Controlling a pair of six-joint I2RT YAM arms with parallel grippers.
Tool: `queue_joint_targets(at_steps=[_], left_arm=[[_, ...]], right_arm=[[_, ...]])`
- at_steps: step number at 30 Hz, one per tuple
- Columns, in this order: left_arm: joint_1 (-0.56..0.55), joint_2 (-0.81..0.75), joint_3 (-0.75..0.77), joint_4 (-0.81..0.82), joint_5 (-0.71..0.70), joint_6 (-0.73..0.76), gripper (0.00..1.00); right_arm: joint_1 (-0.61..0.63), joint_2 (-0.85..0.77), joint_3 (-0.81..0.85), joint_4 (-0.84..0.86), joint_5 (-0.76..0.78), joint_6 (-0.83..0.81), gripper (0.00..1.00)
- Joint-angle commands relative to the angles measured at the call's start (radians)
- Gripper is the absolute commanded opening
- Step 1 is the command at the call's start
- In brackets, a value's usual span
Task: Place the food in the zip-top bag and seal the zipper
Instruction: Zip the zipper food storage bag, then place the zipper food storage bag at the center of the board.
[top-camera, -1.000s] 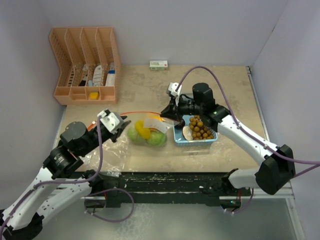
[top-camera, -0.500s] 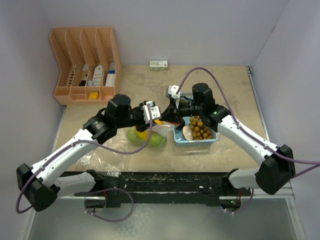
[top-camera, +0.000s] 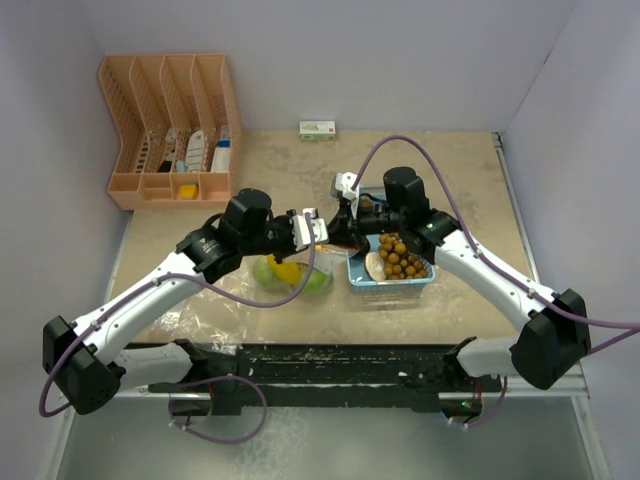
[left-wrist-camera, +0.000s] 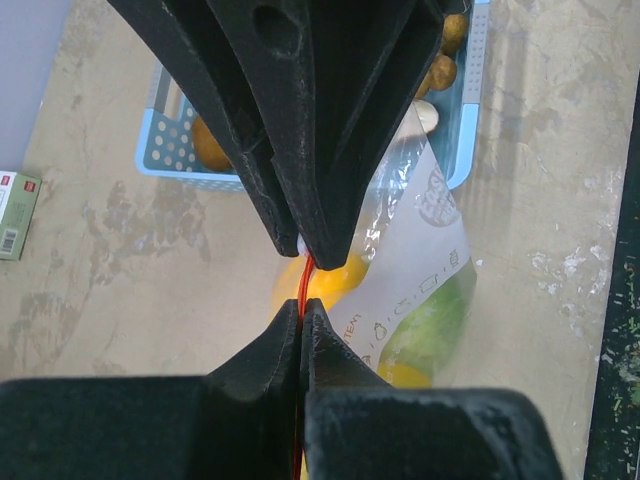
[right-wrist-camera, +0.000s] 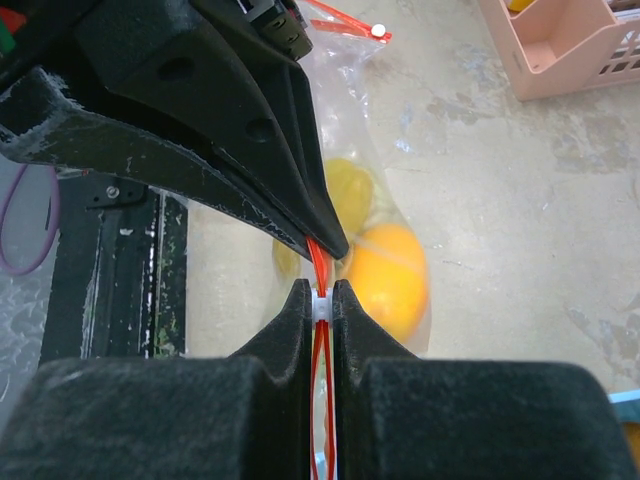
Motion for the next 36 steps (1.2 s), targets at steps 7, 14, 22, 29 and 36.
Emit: queue_joint_targets(at_steps=[7,14,22,29,36], left_arm=[[0.008,-0.138,-0.003,0.029,-0.143,-0.004,0.0],[0.018,-0.217,-0.019,0.055,-0.234,0.008,0.0],[0.02,-0.222,-0.034,0.073,-0.235,0.0,0.0],[0.019,-0.194,-0.044,0.131,-0.239,-0.032,0.0],[0.019,-0.07,0.019,0.334,-0.427,-0.165,0.0]], right_arm=[[-0.006,-0.03,0.011,0.01,0.095,-0.015,0.0],[-0.007,-0.029,-0.002,0.014,0.172,-0.01,0.0],[-0.01,-0.051,-0.016,0.044,0.342,0.038,0.0],[-0.012,-0.146,-0.047,0.154,0.333,0.132,0.47],[-0.012,-0.265,-0.036,0.231,0.437,0.327,1.0]])
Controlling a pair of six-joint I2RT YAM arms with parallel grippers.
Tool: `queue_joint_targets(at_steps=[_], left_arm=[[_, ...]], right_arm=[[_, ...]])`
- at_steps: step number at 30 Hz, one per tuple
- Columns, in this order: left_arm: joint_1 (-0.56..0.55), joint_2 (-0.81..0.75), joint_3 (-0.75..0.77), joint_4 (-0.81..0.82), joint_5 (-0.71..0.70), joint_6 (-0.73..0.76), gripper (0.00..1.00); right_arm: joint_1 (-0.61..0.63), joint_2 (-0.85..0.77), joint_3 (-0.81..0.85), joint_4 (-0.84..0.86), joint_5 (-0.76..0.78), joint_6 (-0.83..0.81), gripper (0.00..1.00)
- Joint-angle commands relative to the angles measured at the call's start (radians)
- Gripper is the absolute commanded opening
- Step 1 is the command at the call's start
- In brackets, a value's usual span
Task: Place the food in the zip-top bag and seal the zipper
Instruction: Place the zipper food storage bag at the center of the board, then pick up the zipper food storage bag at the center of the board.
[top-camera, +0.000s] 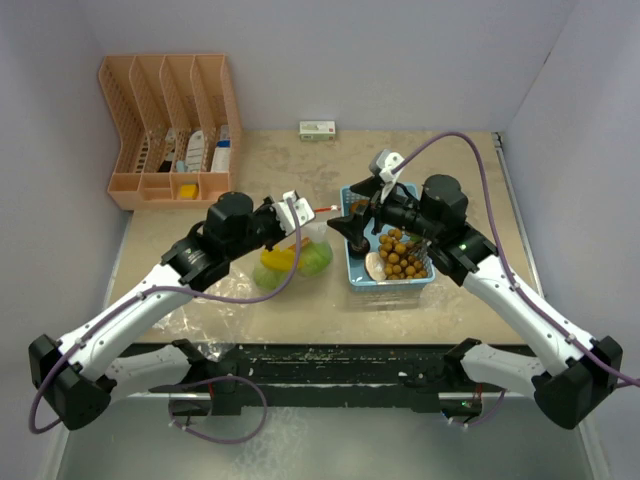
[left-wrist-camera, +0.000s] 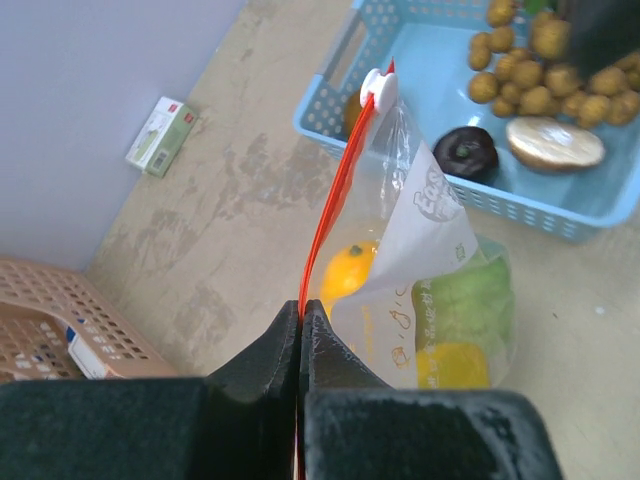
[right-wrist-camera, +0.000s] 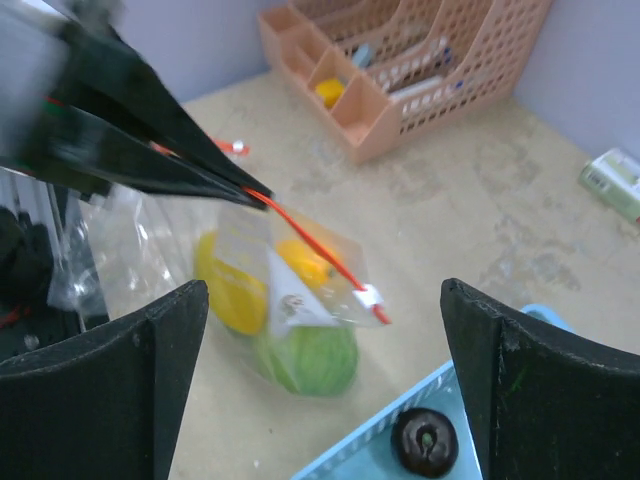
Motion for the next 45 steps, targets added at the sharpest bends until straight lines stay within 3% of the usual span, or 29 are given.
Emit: queue_joint_targets(at_steps=[1,3,7,11,14,16,20,25,31,33,40,45], left_arm=[[0.009,0.1,0.101,0.256,-0.209,-0.096,0.0],[0.047,0.184,0.168,0.272,-0.288,-0.124,0.0],[0.204,0.311,0.31,0.264,-0.233,-0.255,0.02],[0.241,0.386,0.375,0.302,-0.261,-0.221,0.05],[0.246,0.402,0.412,0.264,-0.277,-0.24,0.39],[0.248,0.386,0.402,0.239,-0.272,-0.262,0.67],[0.247,0.29,0.322,0.231,-0.177,-0.29,1.0],[0.248,0.017,0.226,0.181,-0.182,-0.337,0.99],[0.248,-0.284,0.211,-0.046,-0.536,-0.31,0.99],[0.247,-0.357,0.209,-0.107,-0.581,-0.309,0.99],[0.247,-0.474,0.231,-0.249,-0.523,-0.366,0.99],[0.247,-0.492,0.22,-0.28,-0.456,-0.369,0.99]], right_arm=[[0.0,-0.063,0.028,0.091,0.114,0.125,1.0],[0.001,-0.06,0.03,0.077,0.12,0.126,0.99],[0.0,-0.048,0.027,0.05,0.116,0.123,1.0],[0.001,-0.058,0.017,0.051,0.115,0.125,1.0],[0.001,-0.061,0.011,0.048,0.12,0.125,1.0],[0.0,-0.052,0.008,0.041,0.116,0.118,1.0],[0.001,-0.018,0.011,0.082,0.115,0.122,1.0],[0.022,0.082,-0.003,0.143,0.021,0.202,1.0],[0.253,0.337,0.051,0.184,0.14,0.227,1.0],[0.305,0.456,0.106,0.213,0.142,0.287,1.0],[0.477,0.836,0.429,0.11,0.219,0.329,1.0],[0.51,0.962,0.528,0.06,0.304,0.347,1.0]])
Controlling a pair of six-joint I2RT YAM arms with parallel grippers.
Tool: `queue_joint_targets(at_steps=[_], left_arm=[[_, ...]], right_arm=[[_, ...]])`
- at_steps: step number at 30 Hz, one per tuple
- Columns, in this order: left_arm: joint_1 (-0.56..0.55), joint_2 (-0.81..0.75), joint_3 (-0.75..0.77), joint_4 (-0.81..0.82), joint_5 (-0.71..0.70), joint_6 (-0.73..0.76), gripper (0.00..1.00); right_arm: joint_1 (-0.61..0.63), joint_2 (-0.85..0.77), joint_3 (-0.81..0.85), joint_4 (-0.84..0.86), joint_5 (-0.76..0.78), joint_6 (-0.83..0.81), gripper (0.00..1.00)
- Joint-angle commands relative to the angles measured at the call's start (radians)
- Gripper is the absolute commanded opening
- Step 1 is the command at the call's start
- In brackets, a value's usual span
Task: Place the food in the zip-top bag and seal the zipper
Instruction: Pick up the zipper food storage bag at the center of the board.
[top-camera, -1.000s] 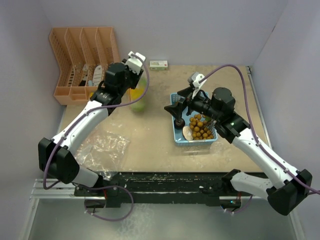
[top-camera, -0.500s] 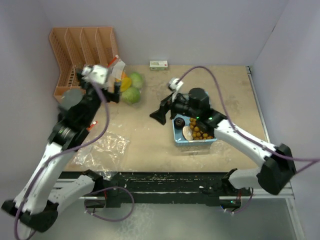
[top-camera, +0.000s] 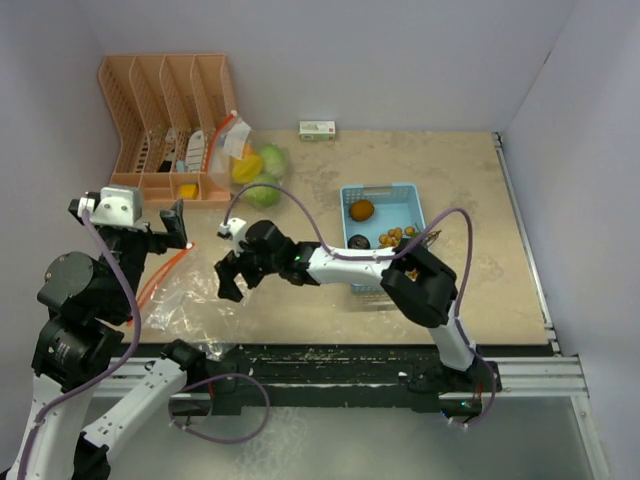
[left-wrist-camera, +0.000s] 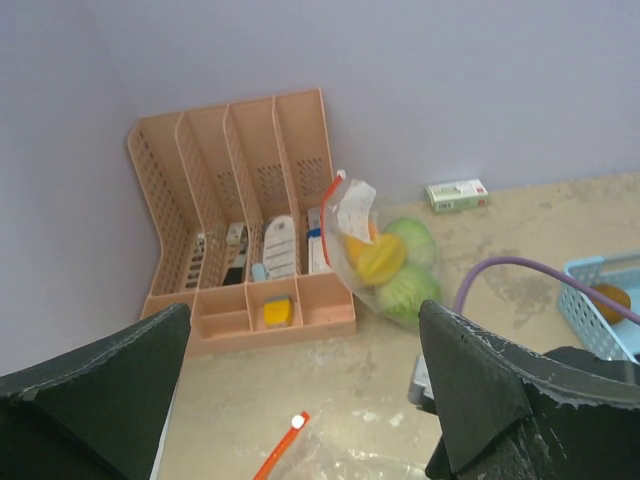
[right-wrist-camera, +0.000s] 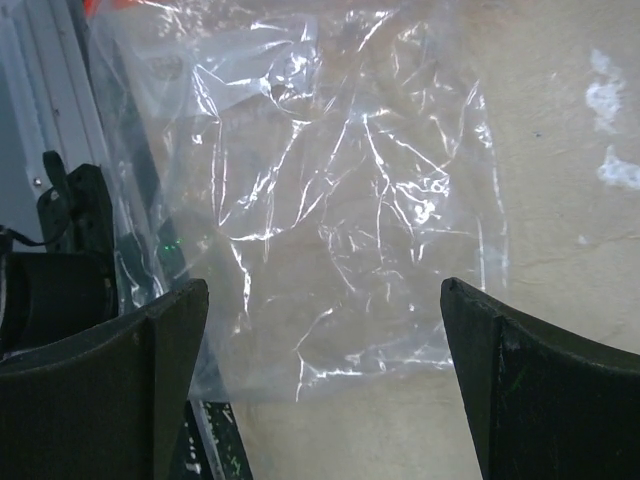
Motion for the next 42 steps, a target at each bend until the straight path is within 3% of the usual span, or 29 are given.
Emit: queue_joint_targets(at_steps=[1,14,17,20,21,24,25,32,38,42], left_arm=[[0.0,-0.015,-0.004,-0.058,0.057,-0.025,0.99],[-0.002,-0.012,-0.071,-0.025,0.109,-0.029,0.99],[-0.001,-0.015,-0.072,-0.029,0.107,-0.026,0.99],[-0.001,-0.021,-0.073,-0.03,0.102,-0.022,0.99],[-0.001,-0.023,-0.072,-0.03,0.101,-0.022,0.99],[-0.002,-0.027,-0.071,-0.029,0.103,-0.023,0.99],[-0.002,-0.027,-0.068,-0.028,0.104,-0.023,0.99],[-0.001,-0.004,-0.045,-0.062,0.119,-0.053,0.99],[-0.001,0.036,-0.035,-0.059,0.113,-0.107,0.99],[-0.001,0.054,-0.033,-0.029,0.072,-0.236,0.99]], right_arm=[[0.021,0.064,0.125,-0.093,0.114,0.01,1.0],[0.094,0.168,0.209,-0.161,0.239,-0.091,1.0],[0.107,0.209,0.24,-0.187,0.275,-0.098,0.93],[0.108,0.216,0.231,-0.202,0.307,-0.098,0.7],[0.108,0.211,0.221,-0.201,0.317,-0.099,0.57],[0.107,0.181,0.189,-0.223,0.327,-0.073,0.05],[0.107,0.17,0.182,-0.227,0.348,-0.071,0.0],[0.053,-0.056,0.018,-0.213,0.51,-0.143,0.0],[-0.101,-0.372,-0.219,-0.089,0.341,-0.24,0.0],[-0.16,-0.532,-0.326,-0.048,0.264,-0.314,0.0]])
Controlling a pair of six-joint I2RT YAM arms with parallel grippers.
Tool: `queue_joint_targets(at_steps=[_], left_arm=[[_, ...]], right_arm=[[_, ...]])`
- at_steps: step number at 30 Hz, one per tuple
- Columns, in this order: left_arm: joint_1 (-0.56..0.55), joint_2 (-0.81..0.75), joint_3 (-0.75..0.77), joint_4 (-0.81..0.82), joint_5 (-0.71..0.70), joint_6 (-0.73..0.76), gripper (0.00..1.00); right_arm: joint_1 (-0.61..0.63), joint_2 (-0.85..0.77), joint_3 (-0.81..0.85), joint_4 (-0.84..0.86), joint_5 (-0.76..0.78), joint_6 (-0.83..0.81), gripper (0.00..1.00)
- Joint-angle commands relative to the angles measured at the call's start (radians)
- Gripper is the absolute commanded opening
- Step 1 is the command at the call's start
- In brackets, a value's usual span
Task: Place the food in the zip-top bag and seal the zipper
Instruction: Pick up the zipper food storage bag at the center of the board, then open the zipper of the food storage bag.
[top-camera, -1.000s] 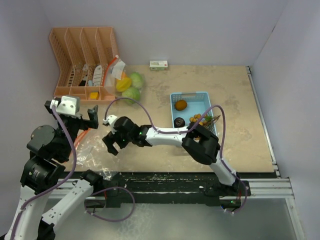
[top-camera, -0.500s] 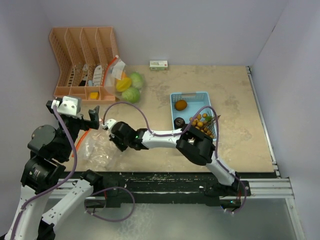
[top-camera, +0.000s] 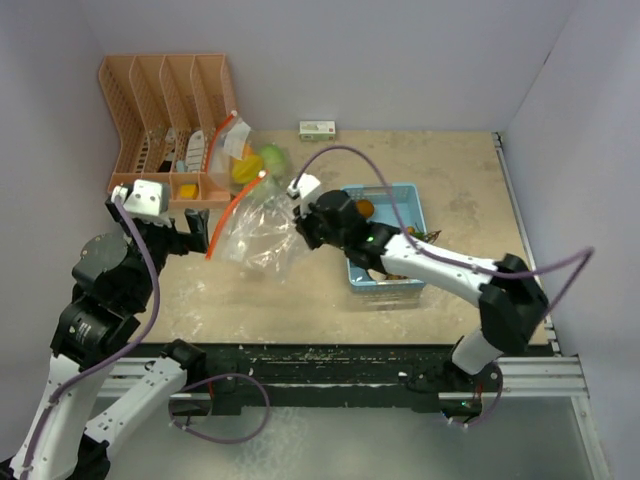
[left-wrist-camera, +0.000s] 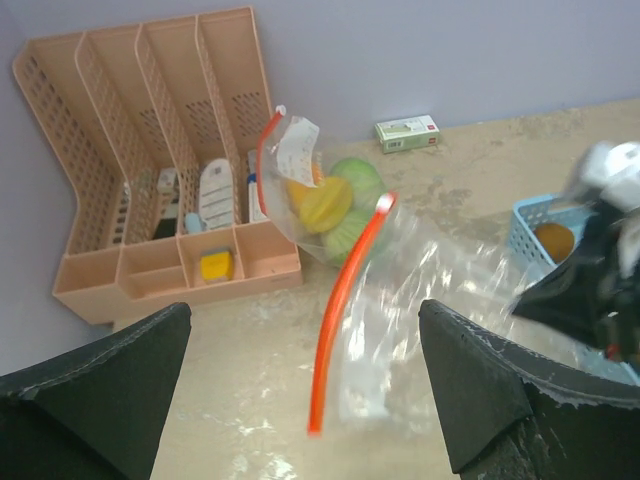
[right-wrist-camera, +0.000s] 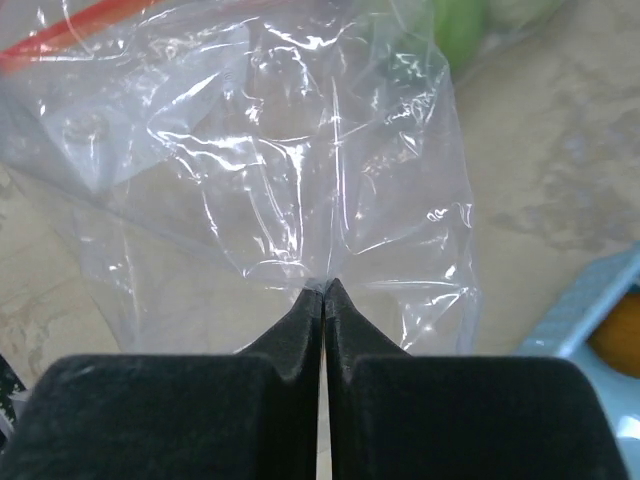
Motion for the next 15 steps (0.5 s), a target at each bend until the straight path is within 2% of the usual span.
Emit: queue_joint_targets(at_steps=[1,5,9,11,15], left_arm=[[-0.001,0.018,0.032,0.061,0.005,-0.148,0.99],[-0.001,0.03,0.031,0.09,0.046,-0.186,0.99],[-0.001,0.034,0.012,0.09,-0.014,-0.217,1.0],[-0.001,0.025,0.0,0.095,-0.037,-0.232,0.96],[-0.001,0.005,-0.01,0.094,-0.025,-0.237,0.96]], right_arm=[[-0.043,-0.159,-0.087,0.102,-0.112,-0.108,0.0],[-0.106,-0.268,-0.149,0.116,-0.234,-0.151,0.0],[-0.127,-0.386,-0.167,0.084,-0.31,-0.202,0.0],[-0.131,-0.438,-0.165,0.056,-0.339,-0.224,0.0],[-0.136,-0.54,-0.169,0.022,-0.385,-0.268,0.0]])
